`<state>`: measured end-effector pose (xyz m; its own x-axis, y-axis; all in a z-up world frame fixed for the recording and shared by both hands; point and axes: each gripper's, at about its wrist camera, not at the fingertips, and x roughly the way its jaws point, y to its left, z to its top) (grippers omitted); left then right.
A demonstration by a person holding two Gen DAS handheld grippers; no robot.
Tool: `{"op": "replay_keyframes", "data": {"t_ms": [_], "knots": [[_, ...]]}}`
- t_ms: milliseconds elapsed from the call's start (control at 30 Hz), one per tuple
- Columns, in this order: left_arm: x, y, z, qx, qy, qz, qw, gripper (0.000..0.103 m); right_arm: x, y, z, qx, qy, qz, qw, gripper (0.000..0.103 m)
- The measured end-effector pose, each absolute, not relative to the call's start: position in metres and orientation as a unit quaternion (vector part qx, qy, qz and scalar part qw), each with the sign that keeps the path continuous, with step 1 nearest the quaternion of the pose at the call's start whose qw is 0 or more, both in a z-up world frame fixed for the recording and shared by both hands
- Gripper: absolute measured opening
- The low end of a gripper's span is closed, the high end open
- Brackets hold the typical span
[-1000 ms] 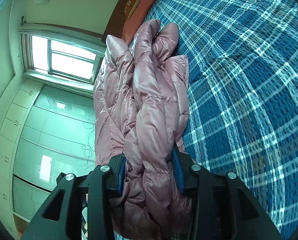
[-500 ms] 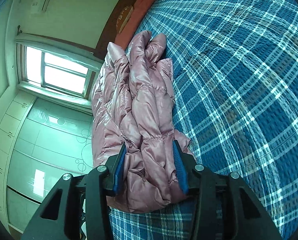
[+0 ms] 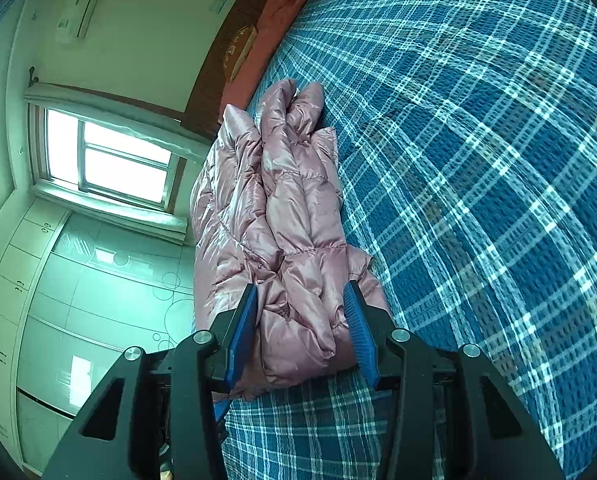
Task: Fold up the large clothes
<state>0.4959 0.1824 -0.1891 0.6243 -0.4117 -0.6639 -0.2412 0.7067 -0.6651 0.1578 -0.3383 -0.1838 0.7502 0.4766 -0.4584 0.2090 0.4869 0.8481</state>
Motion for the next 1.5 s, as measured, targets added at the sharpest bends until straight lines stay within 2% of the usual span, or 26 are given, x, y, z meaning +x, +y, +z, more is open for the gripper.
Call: {"op": "replay_keyframes", "data": {"t_ms": [300,433,500,600,667,900,1233,1500], "knots": [[0.47,0.179,-0.168,-0.289,0.43,-0.017,0.855,0.066,0.117,-0.317,-0.158,0.425,0.368,0.047,0.826,0.045],[0.453,0.176,-0.158,-0.233,0.427,-0.001,0.874,0.067,0.102,-0.296,-0.144,0.364,0.38,0.023,0.85,0.055],[0.442,0.175,-0.149,-0.205,0.416,0.011,0.886,0.077,0.093,-0.285,-0.135,0.327,0.382,0.008,0.864,0.056],[0.426,0.174,-0.134,-0.167,0.391,0.031,0.904,0.082,0.079,-0.269,-0.119,0.262,0.385,-0.019,0.885,0.058],[0.416,0.172,-0.122,-0.143,0.377,0.043,0.914,0.089,0.069,-0.258,-0.105,0.223,0.378,-0.034,0.898,0.065],[0.383,0.162,-0.074,-0.06,0.318,0.064,0.944,0.097,0.041,-0.224,-0.058,0.124,0.333,-0.061,0.933,0.071],[0.354,0.161,-0.039,-0.066,0.289,0.037,0.954,0.097,0.019,-0.187,-0.019,0.051,0.273,-0.062,0.959,0.071],[0.342,0.157,-0.028,-0.066,0.276,0.028,0.959,0.097,0.008,-0.178,-0.005,0.039,0.254,-0.055,0.965,0.072]]}}
